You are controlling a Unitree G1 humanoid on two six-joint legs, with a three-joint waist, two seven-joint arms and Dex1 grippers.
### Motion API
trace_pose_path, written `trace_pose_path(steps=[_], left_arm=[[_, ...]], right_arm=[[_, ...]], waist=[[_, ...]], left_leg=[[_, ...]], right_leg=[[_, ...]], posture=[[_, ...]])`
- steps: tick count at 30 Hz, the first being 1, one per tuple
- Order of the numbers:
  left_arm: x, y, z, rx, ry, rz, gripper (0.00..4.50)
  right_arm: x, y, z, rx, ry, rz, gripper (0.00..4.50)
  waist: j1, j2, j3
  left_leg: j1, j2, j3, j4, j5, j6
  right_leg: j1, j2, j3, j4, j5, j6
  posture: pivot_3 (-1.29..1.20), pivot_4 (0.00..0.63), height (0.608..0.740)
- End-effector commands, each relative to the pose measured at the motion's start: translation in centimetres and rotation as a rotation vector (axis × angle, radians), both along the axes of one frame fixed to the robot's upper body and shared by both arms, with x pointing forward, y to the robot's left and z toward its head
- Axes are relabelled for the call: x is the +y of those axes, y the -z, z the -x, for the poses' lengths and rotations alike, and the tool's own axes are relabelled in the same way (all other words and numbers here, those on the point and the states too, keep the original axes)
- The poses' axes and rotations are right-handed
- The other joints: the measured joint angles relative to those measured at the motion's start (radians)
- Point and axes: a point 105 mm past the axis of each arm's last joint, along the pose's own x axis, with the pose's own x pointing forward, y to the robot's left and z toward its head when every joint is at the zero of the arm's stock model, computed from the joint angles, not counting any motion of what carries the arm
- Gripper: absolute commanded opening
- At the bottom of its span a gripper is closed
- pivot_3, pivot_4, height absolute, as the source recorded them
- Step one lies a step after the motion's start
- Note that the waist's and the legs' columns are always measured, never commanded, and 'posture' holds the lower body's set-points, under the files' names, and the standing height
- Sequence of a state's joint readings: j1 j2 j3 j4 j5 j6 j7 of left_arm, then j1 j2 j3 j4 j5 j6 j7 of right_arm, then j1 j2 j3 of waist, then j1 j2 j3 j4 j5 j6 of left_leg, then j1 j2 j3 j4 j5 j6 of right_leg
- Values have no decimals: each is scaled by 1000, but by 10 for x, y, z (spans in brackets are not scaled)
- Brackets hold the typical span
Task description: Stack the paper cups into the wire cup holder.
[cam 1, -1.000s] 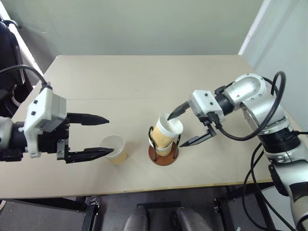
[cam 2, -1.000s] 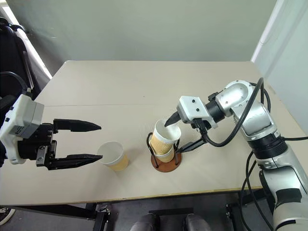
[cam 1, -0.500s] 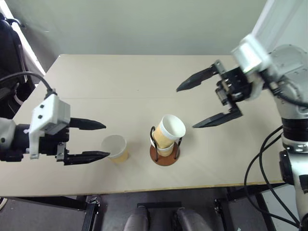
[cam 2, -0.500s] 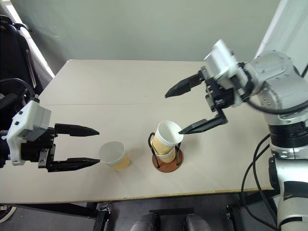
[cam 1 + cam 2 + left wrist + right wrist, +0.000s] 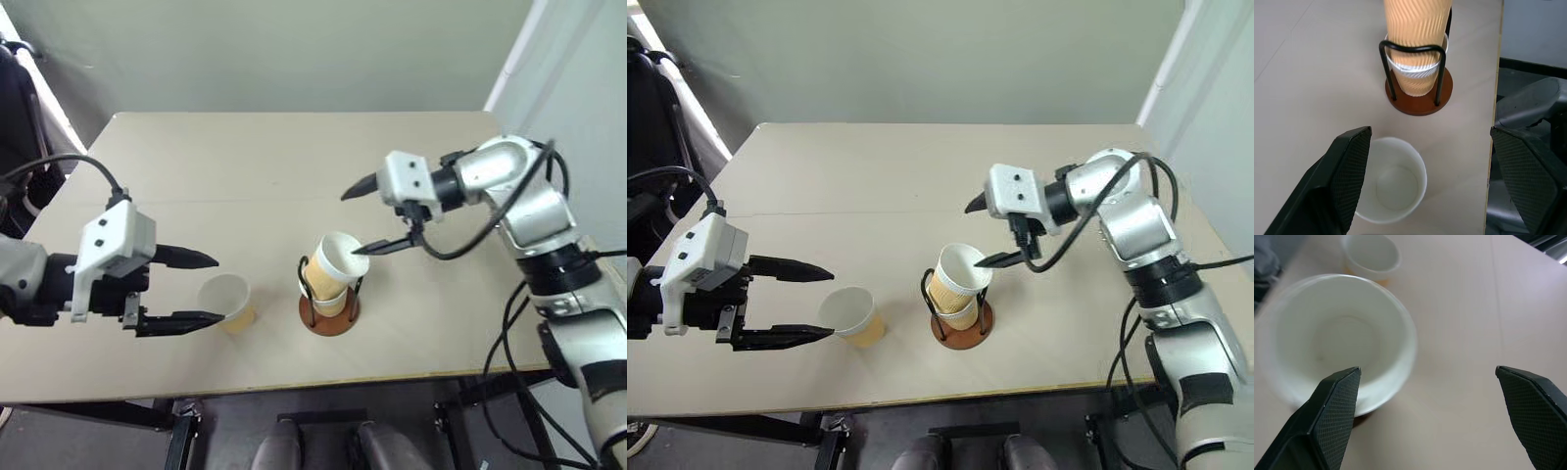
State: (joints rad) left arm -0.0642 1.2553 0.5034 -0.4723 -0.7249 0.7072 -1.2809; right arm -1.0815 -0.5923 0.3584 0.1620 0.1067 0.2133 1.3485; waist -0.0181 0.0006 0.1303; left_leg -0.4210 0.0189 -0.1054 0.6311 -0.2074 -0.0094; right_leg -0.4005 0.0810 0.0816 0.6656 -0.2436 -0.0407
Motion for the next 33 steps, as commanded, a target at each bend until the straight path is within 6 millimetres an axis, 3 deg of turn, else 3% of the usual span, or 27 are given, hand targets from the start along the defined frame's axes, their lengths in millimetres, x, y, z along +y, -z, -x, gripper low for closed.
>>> trace_pose_path(steps=[1,10,18,21,24,29,33], left_arm=[[-2,-5,3,-33,1,-6,4171],[-2,-4,6,-36,-14,-1,4171],[-2,-5,5,-37,-4,-4,4171],[-4,-6,4,-40,10,-3,4171],[-5,-9,4,-40,33,-5,4171],[-3,0,6,11,85,-77,4171],[-6,7,6,41,143,-115,4171]], right_arm=[[6,-16,0,-80,-26,-12,4471],[26,-27,4,-113,-69,-69,4471],[26,-62,3,-185,-47,-191,4471],[23,-65,5,-180,-47,-203,4471],[4,-66,7,-153,-28,-179,4471],[-70,-50,64,182,-141,-72,4471],[-121,-28,82,315,17,5,4471]], waist=[[1,0,0],[-1,0,0],[-1,0,0],[0,0,0],[1,0,0],[26,-1,0],[30,-1,0]], left_leg=[[-1,0,0,0,0,0],[-2,4,2,0,-2,-3],[-2,5,2,1,-1,-4],[-2,6,2,0,-1,-4],[-2,6,2,0,-1,-4],[-6,5,2,1,-1,-6],[-4,5,4,3,-3,-10]], right_leg=[[0,0,0,-1,0,0],[-2,2,0,-3,0,-2],[-2,3,0,-2,1,-5],[-2,4,0,-2,1,-5],[-3,4,0,-2,1,-6],[-2,4,0,-5,1,-5],[2,4,2,-6,-2,-1]], posture=[[0,150,740],[0,150,740],[0,150,740],[0,150,740],[0,150,740],[0,150,740],[0,150,740]])
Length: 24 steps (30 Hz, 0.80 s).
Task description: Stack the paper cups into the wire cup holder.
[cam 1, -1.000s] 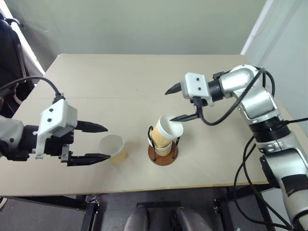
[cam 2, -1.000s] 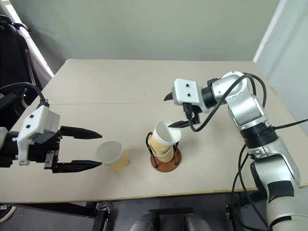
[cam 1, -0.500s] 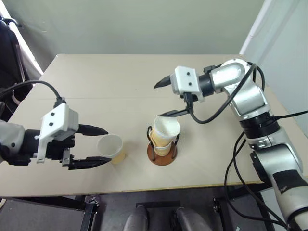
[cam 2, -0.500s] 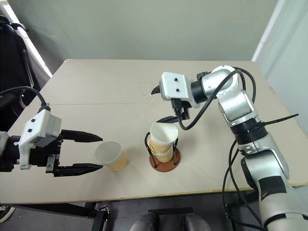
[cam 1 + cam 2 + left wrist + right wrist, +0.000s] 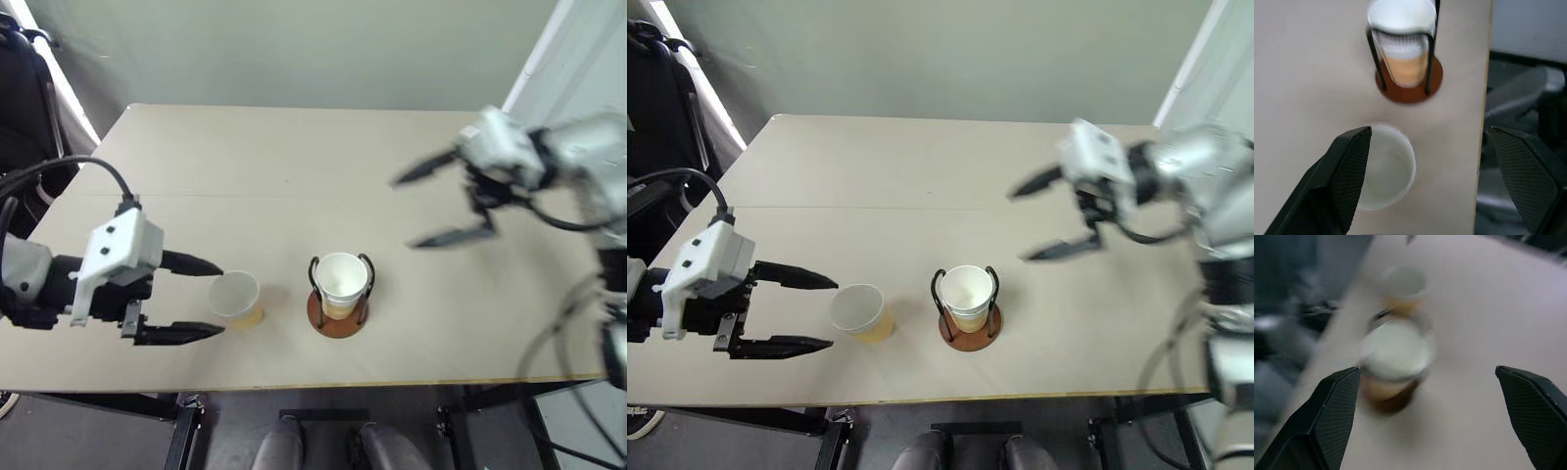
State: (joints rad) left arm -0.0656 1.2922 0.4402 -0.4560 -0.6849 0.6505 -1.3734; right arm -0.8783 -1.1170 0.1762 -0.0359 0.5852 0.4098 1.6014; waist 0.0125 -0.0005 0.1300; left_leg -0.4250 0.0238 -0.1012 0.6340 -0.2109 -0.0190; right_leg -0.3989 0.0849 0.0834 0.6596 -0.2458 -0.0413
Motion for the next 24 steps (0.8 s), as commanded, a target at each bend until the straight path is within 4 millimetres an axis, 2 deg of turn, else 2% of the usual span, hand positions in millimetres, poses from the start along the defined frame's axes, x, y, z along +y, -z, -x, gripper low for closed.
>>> trace_pose_path(steps=[1,3,9,18,21,24], left_arm=[[-7,-1,1,-11,76,-49,4171],[-10,4,1,10,107,-74,4171],[-8,26,-2,76,143,-155,4171],[17,18,-18,17,39,-244,4171],[15,21,-9,62,67,-227,4171],[18,26,-10,68,57,-243,4171]], right_arm=[[-20,-4,21,37,23,-5,4471],[-32,-6,27,75,66,-58,4471],[-36,-3,33,57,129,-133,4471],[-39,0,39,35,183,-148,4471],[-40,3,37,30,204,-143,4471],[-39,2,35,19,206,-147,4471]], waist=[[-5,-1,0],[-15,-1,1],[-20,-1,1],[-18,-1,1],[-18,-1,1],[-18,-1,1]], left_leg=[[1,0,0,0,0,0],[7,1,2,-1,-1,0],[15,6,2,0,0,0],[13,6,0,4,-3,2],[11,6,0,6,-5,2],[10,6,1,8,-8,2]], right_leg=[[1,0,0,1,0,0],[4,2,1,2,-1,0],[10,7,3,2,-2,1],[11,8,4,2,-3,0],[10,8,4,2,-3,0],[10,8,4,2,-3,1]], posture=[[0,150,740],[0,150,740],[0,150,740],[0,150,740],[0,150,740],[0,150,740]])
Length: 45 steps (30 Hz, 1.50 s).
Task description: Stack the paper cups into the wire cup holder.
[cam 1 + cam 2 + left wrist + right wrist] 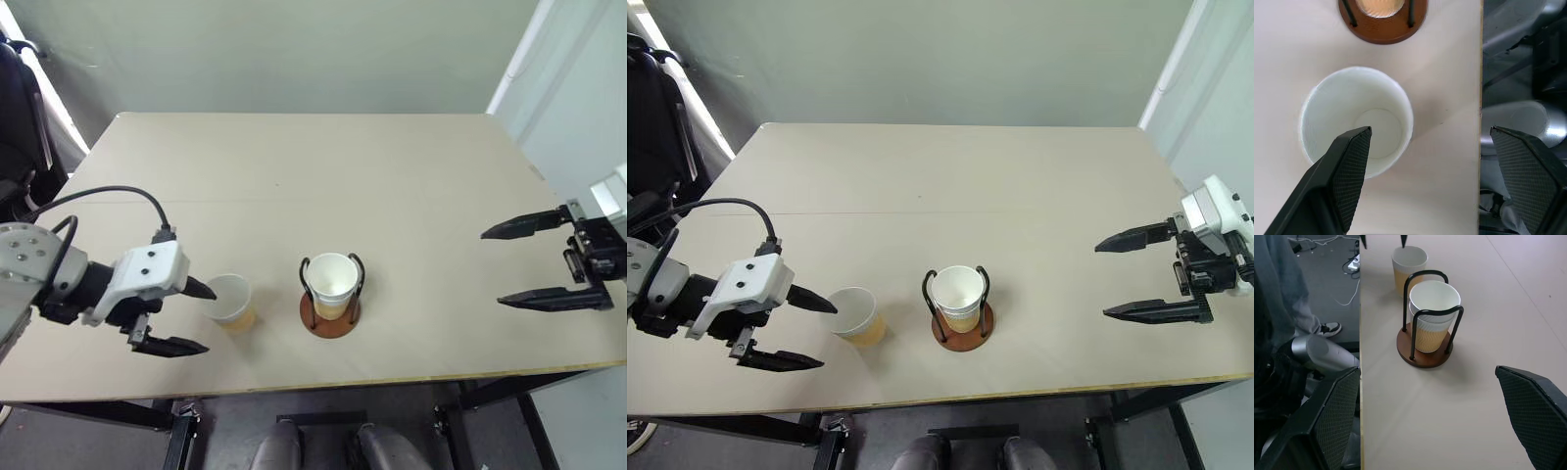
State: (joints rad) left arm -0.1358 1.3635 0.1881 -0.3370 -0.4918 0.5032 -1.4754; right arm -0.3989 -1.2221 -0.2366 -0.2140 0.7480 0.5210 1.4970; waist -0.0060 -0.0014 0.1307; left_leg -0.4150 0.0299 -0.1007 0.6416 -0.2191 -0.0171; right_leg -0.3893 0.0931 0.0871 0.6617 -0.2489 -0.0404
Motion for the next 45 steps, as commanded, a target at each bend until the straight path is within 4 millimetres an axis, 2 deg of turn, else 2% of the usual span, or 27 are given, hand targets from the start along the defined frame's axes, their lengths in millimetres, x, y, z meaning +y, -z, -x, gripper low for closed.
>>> trace_pose_path(steps=[1,4,8,12,15,17,23,24,26,32,36,38,41,45], left_arm=[[3,-6,-1,-40,5,-32,4171],[-1,-3,-2,-28,15,-19,4171],[1,19,-16,-43,23,-96,4171],[-15,32,-31,-50,73,-70,4171],[-17,35,-37,-55,91,-77,3227],[-18,34,-37,-52,104,-75,2425],[-16,24,-35,-46,125,-63,338],[-15,20,-35,-48,127,-54,27],[-13,11,-35,-60,134,-40,27],[-37,-55,-38,-163,229,169,27],[-62,-117,-63,-382,337,265,27],[-76,-137,-78,-471,386,269,27],[-101,-146,-82,-484,496,302,27],[-132,-131,-71,-418,675,288,27]], right_arm=[[2,-13,0,-74,5,1,4471],[3,-13,-2,-84,8,0,4471],[5,-12,-4,-98,18,0,4471],[7,-11,-8,-117,48,17,4471],[7,-11,-3,-116,56,21,4500],[5,-10,-1,-114,71,30,4500],[2,-10,1,-123,100,34,4500],[2,-9,1,-126,106,35,4500],[0,-9,0,-135,120,39,4500],[-2,-13,-1,-158,135,37,4500],[-6,-17,0,-171,147,47,4500],[-7,-17,-1,-180,159,53,4500],[-6,-17,0,-190,169,56,4500],[-5,-17,6,-200,186,58,4500]], waist=[[1,0,0],[3,0,0],[6,1,0],[12,1,-1],[12,1,-1],[12,1,-1],[12,1,-1],[12,1,-1],[12,1,-1],[19,1,0],[29,1,0],[29,1,-1],[26,1,0],[25,2,0]], left_leg=[[0,0,0,0,0,0],[-1,0,-1,1,-2,0],[-1,0,-1,4,-2,0],[-1,0,-2,6,-2,1],[-4,0,-2,7,-2,1],[-4,0,-2,7,-2,1],[-4,0,-2,6,-4,2],[-4,0,-2,6,-4,2],[-4,0,-2,6,-4,2],[-4,0,-2,8,-3,2],[-4,0,-3,10,-3,3],[-5,0,-3,12,-4,4],[-5,0,-1,15,-6,8],[-6,-1,1,19,-9,11]], right_leg=[[0,0,0,0,0,0],[0,0,0,0,0,1],[0,0,0,0,0,1],[0,0,0,1,0,2],[-1,0,0,1,1,2],[-1,0,-1,1,1,2],[-1,0,0,0,0,3],[-1,0,0,0,0,3],[-1,0,0,0,0,3],[-1,1,-1,1,1,4],[1,0,0,1,2,6],[1,0,0,0,2,6],[3,0,0,0,2,8],[3,0,1,0,0,12]], posture=[[0,150,740],[0,150,740],[0,150,740],[0,150,740],[0,150,740],[0,150,740],[0,150,740],[0,150,740],[0,150,740],[0,150,740],[0,150,740],[0,150,740],[0,150,740],[0,150,740]])
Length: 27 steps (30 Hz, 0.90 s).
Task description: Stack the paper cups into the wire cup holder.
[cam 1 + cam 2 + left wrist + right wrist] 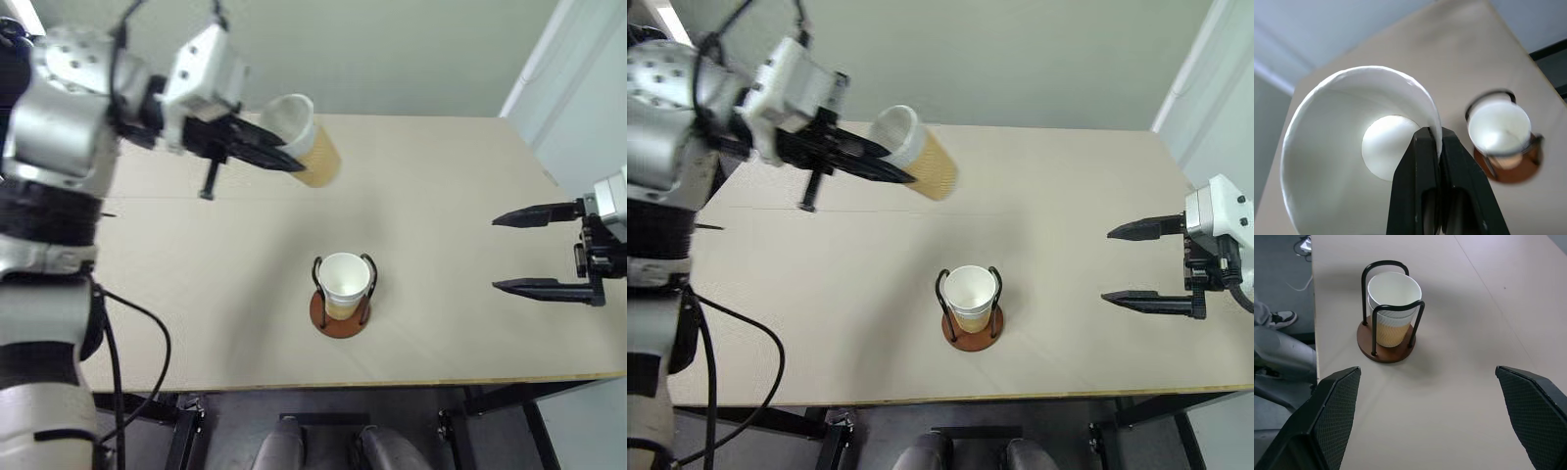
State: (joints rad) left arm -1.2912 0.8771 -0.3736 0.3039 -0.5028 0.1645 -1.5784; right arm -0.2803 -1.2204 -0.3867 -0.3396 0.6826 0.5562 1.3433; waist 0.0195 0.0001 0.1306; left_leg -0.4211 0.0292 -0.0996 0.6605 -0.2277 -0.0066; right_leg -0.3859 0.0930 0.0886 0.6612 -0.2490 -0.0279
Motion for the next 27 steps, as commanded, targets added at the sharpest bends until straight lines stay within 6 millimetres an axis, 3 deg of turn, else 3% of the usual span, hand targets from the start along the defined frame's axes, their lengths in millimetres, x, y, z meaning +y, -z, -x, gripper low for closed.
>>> trace_pose_path(steps=[1,9,20,27], left_arm=[[-17,5,19,-5,168,-66,27],[-27,24,33,44,299,-145,27],[-31,53,32,66,350,-245,27],[-33,60,27,41,360,-288,27]], right_arm=[[0,-13,8,-67,19,17,4500],[-2,-11,20,-75,64,22,4500],[-1,-12,28,-81,88,33,4500],[-1,-13,48,-46,81,16,4500]], waist=[[-1,0,0],[-1,0,0],[0,0,0],[3,0,0]], left_leg=[[-1,0,0,2,-1,1],[-4,-1,3,6,-6,2],[-2,-1,3,8,-6,3],[-2,-1,4,8,-6,3]], right_leg=[[0,0,0,0,-1,1],[-1,0,4,-2,-5,8],[2,0,5,-1,-5,8],[2,0,5,-2,-5,9]], posture=[[0,150,740],[0,150,740],[0,150,740],[0,150,740]])
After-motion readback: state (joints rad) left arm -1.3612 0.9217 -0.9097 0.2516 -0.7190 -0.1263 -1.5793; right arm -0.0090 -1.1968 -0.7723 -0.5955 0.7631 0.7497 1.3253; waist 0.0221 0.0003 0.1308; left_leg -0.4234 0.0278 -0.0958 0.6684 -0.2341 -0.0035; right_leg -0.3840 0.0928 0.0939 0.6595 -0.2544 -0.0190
